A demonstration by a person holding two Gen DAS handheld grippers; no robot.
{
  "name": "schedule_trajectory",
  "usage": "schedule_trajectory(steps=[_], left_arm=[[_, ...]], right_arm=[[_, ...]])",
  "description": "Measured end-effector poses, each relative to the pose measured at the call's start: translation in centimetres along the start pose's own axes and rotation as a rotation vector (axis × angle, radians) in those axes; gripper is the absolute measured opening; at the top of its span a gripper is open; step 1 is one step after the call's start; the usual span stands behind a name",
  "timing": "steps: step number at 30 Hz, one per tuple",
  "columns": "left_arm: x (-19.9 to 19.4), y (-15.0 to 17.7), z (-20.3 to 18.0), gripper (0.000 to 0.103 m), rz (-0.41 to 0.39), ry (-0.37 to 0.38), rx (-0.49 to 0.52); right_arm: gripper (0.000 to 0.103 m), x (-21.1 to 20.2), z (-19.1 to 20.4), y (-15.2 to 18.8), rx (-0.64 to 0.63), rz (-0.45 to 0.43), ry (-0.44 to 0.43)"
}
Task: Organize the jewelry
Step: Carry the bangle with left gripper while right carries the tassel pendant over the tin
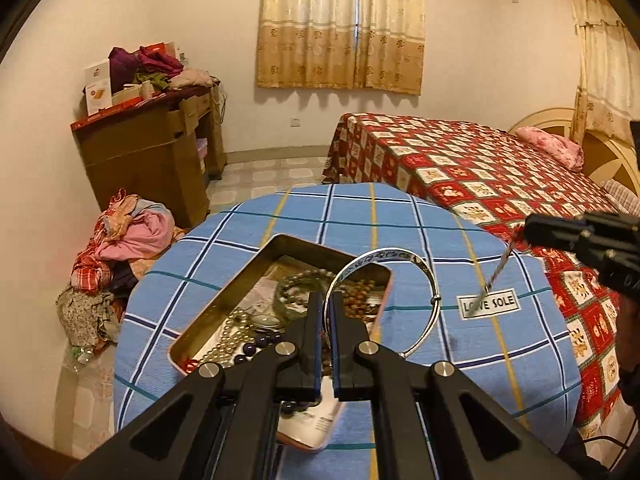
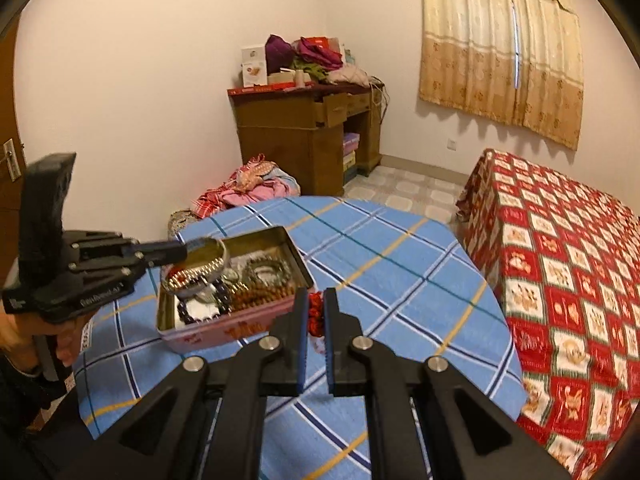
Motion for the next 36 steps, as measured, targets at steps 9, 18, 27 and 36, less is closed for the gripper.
schedule_trajectory(steps=[9,18,27,36], left_arm=[[0.0,-0.3,2.7,0.002,-0.002,-0.041,-0.018],[1.4,-0.2,6.0,0.002,0.019,-0.094,-0.037],[2.9,0.5,8.2,0.002,0.049,-0.127,-0.053],[4.0,1.3,8.5,0.002,0.068,-0.138,-0.047]], right_arm=[[0.008,1.1,3.3,-4.1,-0.076,-0.042,-0.038],[0.008,4.4,6.2,-5.6,-0.113,-0.045,-0.086],[0.008,7.7,7.5,-5.2,-0.113,-0.008,-0.11],[0.008,9.2,8.1,-4.0,-0.106,0.025,-0.117]])
Point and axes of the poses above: each gripper's, at about its wrist camera, not at the fingertips, and x roughly the way its jaws point, z to its left, y to its underside, the point moved 10 cm from there along x, roughly the way its jaws point, and after that the axes turned 5 degrees about -x, right-handed, at the moved point
